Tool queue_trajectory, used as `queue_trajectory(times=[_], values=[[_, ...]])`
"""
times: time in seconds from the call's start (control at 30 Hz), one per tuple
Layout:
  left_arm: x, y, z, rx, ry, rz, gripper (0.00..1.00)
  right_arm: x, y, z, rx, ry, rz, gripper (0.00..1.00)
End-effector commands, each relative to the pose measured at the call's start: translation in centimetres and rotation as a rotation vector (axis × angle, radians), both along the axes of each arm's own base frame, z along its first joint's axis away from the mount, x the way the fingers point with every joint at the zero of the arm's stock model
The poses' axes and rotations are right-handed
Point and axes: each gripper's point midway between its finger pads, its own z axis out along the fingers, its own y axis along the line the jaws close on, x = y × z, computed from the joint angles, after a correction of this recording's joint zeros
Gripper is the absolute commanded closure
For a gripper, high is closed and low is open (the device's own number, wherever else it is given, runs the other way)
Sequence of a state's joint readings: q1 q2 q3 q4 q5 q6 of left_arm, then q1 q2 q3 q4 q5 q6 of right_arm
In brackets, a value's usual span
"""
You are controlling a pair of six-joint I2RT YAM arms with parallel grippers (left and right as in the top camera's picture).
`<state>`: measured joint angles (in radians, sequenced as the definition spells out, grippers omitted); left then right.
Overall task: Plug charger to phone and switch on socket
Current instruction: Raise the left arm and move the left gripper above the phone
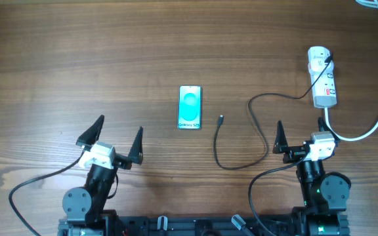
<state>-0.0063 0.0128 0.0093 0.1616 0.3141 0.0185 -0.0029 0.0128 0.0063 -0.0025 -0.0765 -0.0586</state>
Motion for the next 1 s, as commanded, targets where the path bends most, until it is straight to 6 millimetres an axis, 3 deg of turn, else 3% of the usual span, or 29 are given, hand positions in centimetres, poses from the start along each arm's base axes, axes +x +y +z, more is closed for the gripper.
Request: queue_trajectory(times=[0.0,0.1,0.2,0.27,0.4,0.6,0.77,0.97], values=[[0.0,-0.2,-0.6,-0.09,0.053,-0.029,0.0,0.0,-0.2,0.1,-0.013,-0.005,-0.012,0.0],[0.0,-0.1,-1.0,-0.091,0.085,-0.022,0.0,0.0,-0.2,0.1,-0.013,-0.005,-0.012,0.0],[0.1,1.2,-1.1,-0.103,0.165,0.063,0.0,0.0,-0.2,0.1,-0.013,-0.005,-0.012,0.0],[0.2,2.2,-0.2,-0.107,0.187,0.123,0.0,0.0,-0.2,0.1,-0.013,-0.005,-0.012,0.0],[0.5,2.2,2.1,-0.104,0.241,0.127,0.0,0.0,-0.2,0.1,-0.013,-0.005,-0.012,0.0],[2.2,2.2,2.3,-0.086,0.525,0.137,0.0,0.0,-0.2,0.1,-0.013,-0.005,-0.012,0.0],[2.2,-4.0,5.7,-0.131,0.582,-0.252,0.0,0.0,-0.2,0.1,-0.013,-0.005,-0.012,0.0],[3.3,-3.8,5.8,-0.236,0.774,-0.211,0.0,0.0,-0.2,0.1,-0.013,-0.005,-0.012,0.0]])
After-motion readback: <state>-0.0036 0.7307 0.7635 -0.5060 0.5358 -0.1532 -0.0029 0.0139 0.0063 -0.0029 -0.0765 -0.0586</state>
